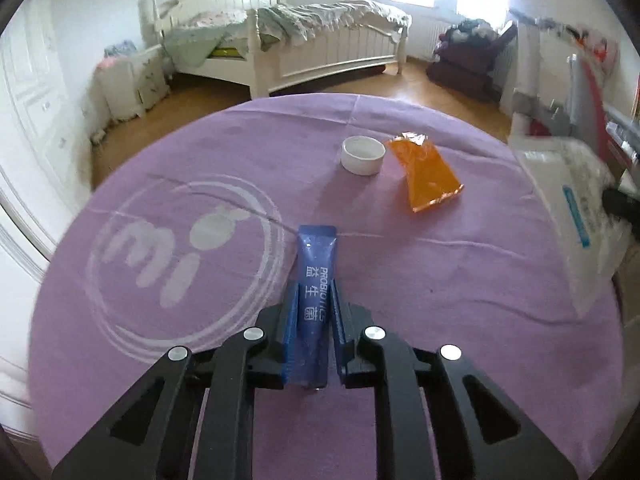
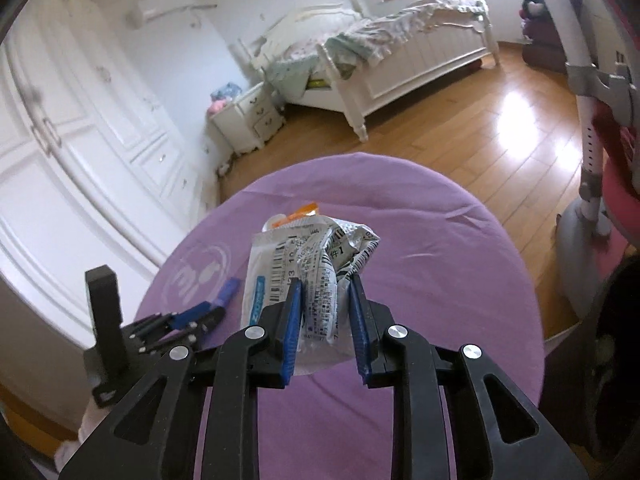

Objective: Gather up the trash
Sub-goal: 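Grasp the blue tube with the left tool while the right tool grasps the white wrapper, then carry the blue tube and white wrapper over the black bin and open both tools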

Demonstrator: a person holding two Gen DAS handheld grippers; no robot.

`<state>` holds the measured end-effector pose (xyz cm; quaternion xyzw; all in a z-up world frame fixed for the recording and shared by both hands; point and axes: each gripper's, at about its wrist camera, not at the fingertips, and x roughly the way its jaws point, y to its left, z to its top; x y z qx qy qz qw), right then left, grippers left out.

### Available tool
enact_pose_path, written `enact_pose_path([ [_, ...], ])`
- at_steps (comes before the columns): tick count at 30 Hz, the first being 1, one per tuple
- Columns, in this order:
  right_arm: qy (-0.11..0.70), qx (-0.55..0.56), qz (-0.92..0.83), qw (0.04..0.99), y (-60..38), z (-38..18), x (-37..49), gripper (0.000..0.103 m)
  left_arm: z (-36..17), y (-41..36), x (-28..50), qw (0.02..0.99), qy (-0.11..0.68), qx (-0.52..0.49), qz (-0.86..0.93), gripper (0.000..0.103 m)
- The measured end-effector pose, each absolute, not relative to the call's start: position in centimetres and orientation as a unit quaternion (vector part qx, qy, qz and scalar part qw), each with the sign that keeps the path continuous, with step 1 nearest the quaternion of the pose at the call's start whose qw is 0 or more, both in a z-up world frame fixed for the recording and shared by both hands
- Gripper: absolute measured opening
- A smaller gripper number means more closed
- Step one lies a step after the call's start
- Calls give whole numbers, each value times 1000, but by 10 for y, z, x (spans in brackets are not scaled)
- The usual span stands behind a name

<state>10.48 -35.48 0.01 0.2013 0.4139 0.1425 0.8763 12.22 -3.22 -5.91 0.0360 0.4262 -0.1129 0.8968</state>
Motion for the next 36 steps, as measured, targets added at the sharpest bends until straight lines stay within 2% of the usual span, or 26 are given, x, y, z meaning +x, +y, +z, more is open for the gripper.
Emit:
enact_pose_path([
  [2,414,212,141,874,-364,-1,101,24,-57,-27,120,895,428,16,-122,9],
  [6,404,229,141,874,-379,-1,86,24,-44,-24,101,899,407,-32,-160,9],
  [12,385,253,132,878,-405,4,63,24,-9,-61,72,904,364,-52,-219,9],
  [25,315,315,21,895,-546,18,-13,24,18,-224,48,872,335,-25,-355,9],
  [36,287,336,-115,890,-657,-6,-68,24,-9,-351,51,811,374,-7,-451,9],
])
